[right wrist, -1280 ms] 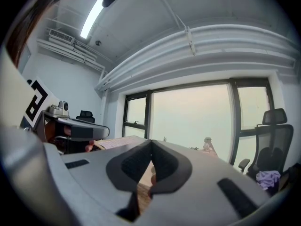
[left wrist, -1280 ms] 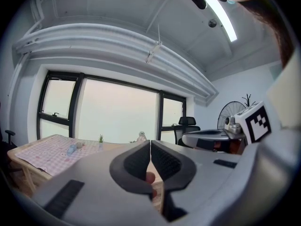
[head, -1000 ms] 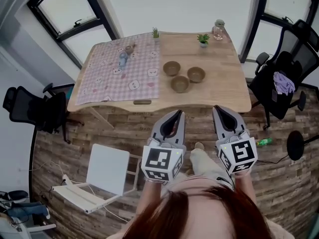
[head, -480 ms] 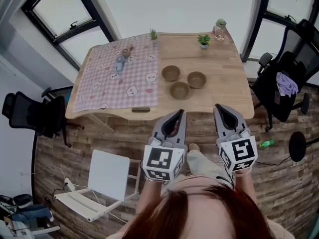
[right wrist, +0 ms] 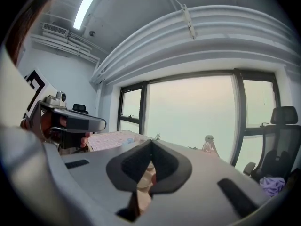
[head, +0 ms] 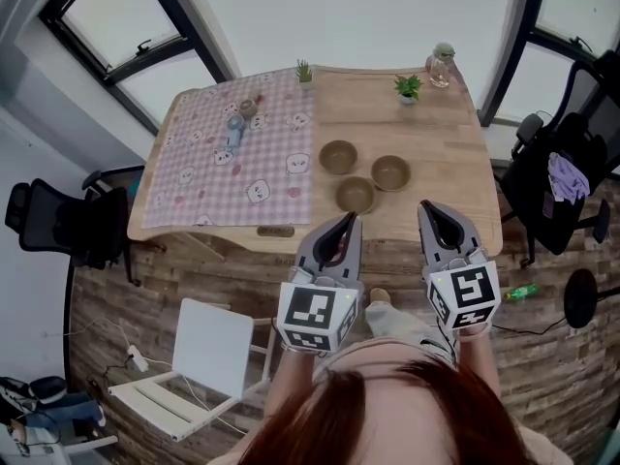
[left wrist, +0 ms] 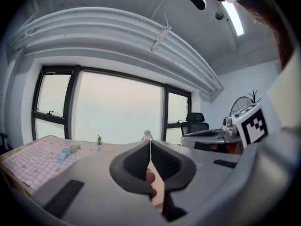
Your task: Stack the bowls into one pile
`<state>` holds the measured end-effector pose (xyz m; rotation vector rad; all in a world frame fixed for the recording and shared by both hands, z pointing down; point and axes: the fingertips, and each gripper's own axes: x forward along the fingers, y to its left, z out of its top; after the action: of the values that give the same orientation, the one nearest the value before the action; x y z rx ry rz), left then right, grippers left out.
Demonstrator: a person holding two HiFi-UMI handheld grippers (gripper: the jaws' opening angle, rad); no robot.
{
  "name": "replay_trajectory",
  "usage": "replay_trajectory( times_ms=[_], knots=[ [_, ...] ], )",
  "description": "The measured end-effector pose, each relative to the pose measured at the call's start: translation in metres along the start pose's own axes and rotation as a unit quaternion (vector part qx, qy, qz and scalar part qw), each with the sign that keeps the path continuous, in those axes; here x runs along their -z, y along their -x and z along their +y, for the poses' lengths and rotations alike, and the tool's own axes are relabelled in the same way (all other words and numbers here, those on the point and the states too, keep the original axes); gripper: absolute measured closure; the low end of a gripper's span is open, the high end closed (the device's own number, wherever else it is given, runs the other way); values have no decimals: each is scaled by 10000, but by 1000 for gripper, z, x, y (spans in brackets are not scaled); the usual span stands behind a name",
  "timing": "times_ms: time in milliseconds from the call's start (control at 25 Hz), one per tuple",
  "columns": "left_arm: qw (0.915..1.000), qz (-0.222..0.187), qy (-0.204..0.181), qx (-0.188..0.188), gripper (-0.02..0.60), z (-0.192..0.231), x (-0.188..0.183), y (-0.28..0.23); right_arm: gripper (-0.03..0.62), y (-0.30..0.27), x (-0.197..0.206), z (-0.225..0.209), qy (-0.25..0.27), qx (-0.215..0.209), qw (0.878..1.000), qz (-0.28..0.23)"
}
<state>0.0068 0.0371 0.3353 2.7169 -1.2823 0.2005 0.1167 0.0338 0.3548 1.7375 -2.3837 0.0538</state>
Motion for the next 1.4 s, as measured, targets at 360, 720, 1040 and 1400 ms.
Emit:
replay_trajectory(
  times_ms=[360,720,1040,1400],
  knots=[
    [9999,22,56,-97,569,23,-7,-60,594,-59,10,-40,76,-90,9996,242],
    [9993,116,124,-321,569,45,-6,-112,591,-114,32,-76,197,-295,9976,588],
    [9984,201,127,-511,571,58,-5,-133,559,-149,58,-94,271,-529,9936,956],
    [9989,197,153,-388,569,79,-10,-145,547,-181,92,-97,459,-588,9873,1400]
  ],
)
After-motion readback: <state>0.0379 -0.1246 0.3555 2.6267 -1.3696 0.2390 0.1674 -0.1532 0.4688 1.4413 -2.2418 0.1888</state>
